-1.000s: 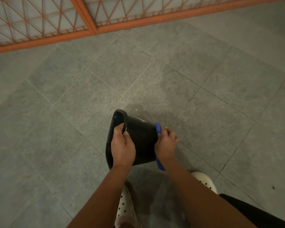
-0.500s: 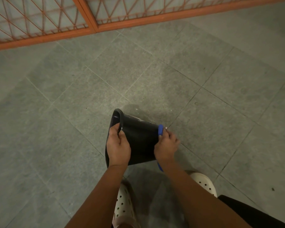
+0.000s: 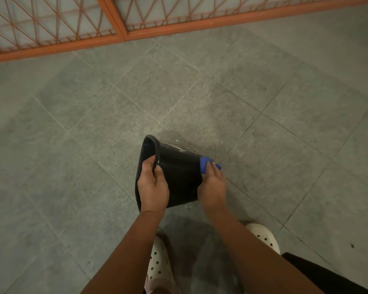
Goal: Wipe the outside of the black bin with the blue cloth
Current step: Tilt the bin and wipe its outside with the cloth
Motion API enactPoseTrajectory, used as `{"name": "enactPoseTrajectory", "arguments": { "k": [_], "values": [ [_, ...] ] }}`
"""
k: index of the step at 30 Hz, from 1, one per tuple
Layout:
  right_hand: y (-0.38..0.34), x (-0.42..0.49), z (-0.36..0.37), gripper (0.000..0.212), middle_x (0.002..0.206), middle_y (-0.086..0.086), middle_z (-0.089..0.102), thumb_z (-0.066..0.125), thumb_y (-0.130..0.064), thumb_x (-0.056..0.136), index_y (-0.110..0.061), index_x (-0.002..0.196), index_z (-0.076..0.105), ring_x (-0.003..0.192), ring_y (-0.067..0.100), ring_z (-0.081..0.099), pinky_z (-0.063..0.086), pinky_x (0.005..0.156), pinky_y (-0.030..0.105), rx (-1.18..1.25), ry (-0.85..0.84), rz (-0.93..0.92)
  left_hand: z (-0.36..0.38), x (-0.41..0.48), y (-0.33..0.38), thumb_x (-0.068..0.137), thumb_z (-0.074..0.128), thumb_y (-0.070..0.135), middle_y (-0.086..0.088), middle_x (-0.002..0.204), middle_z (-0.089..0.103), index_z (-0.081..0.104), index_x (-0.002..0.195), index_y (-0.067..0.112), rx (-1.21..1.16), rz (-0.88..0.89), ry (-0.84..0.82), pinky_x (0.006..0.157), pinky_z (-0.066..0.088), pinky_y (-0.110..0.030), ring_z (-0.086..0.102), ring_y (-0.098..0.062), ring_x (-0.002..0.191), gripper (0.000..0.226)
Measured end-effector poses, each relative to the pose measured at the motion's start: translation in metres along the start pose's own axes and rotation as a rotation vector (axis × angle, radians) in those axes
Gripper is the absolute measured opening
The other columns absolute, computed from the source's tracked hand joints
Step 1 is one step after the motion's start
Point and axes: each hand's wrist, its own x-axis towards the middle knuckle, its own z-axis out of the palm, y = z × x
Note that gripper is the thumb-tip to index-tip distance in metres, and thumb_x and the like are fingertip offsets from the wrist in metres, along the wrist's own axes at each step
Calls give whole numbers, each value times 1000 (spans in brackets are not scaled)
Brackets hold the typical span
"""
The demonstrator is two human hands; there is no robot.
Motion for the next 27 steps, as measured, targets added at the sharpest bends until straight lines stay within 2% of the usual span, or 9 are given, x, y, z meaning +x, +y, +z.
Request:
{"name": "enactPoseTrajectory", "arguments": {
  "k": [2, 4, 8, 11, 13, 15, 19, 23, 27],
  "values": [
    [-3, 2, -3, 47, 146, 7, 40, 45, -6, 92, -10, 139, 37, 139, 21, 28, 8, 116, 25, 49, 33, -103, -4, 2, -1, 99, 41, 8, 8, 105, 58, 54, 124, 18, 19, 17, -17, 86, 44, -13, 55, 3, 94, 30],
    [-2, 8, -7, 44, 145, 7, 42, 44, -8, 94, -10, 138, 39, 138, 20, 31, 11, 115, 25, 140, 27, -110, -6, 2, -3, 99, 41, 8, 6, 108, 58, 53, 125, 18, 32, 23, -31, 85, 43, -12, 54, -2, 96, 31],
    [3, 18, -11, 43, 146, 11, 37, 37, -13, 98, -8, 140, 34, 136, 24, 32, 24, 115, 41, 188, -60, 71, -7, -5, -5, 99, 40, 10, 1, 108, 59, 52, 120, 19, -33, 8, -77, 90, 46, -22, 55, -8, 101, 25],
    [10, 23, -12, 38, 132, 15, 48, 35, -19, 99, -9, 136, 39, 117, 27, 49, 40, 99, 36, 278, -100, 257, -9, -8, -6, 101, 38, 24, -1, 105, 59, 54, 116, 18, -64, -59, -120, 91, 47, -34, 56, -16, 103, 22],
    [15, 23, -13, 37, 124, 17, 52, 35, -21, 99, -8, 133, 41, 108, 27, 53, 40, 91, 35, 297, -110, 317, -10, -6, -3, 101, 32, 40, 2, 100, 61, 57, 108, 20, -18, -93, -150, 91, 46, -36, 58, -16, 101, 33],
    [19, 20, -14, 37, 125, 18, 51, 36, -21, 99, -8, 134, 41, 110, 28, 52, 40, 94, 37, 305, -98, 311, -9, -3, 3, 99, 27, 48, 7, 94, 62, 59, 104, 22, 30, -121, -180, 89, 44, -34, 59, -11, 97, 41],
    [26, 12, -15, 42, 135, 15, 42, 39, -21, 98, -13, 139, 36, 119, 27, 46, 35, 101, 35, 375, -38, 285, -8, 9, 13, 102, 30, 36, 21, 90, 50, 54, 123, 23, 96, -179, -220, 81, 36, -25, 51, 0, 89, 34],
    [31, 9, -16, 40, 134, 13, 40, 43, -20, 96, -12, 136, 41, 117, 26, 46, 31, 96, 27, 391, 33, 186, -14, 15, 10, 102, 34, 27, 7, 98, 55, 51, 127, 23, 124, -229, -222, 70, 38, -21, 50, -3, 86, 31],
    [35, 7, -14, 43, 134, 12, 40, 43, -22, 97, -14, 139, 39, 118, 22, 45, 28, 96, 21, 348, 37, 96, -14, 11, 5, 102, 31, 25, 9, 99, 54, 49, 130, 25, 17, -285, -220, 77, 41, -27, 52, -7, 92, 33]
  ]
}}
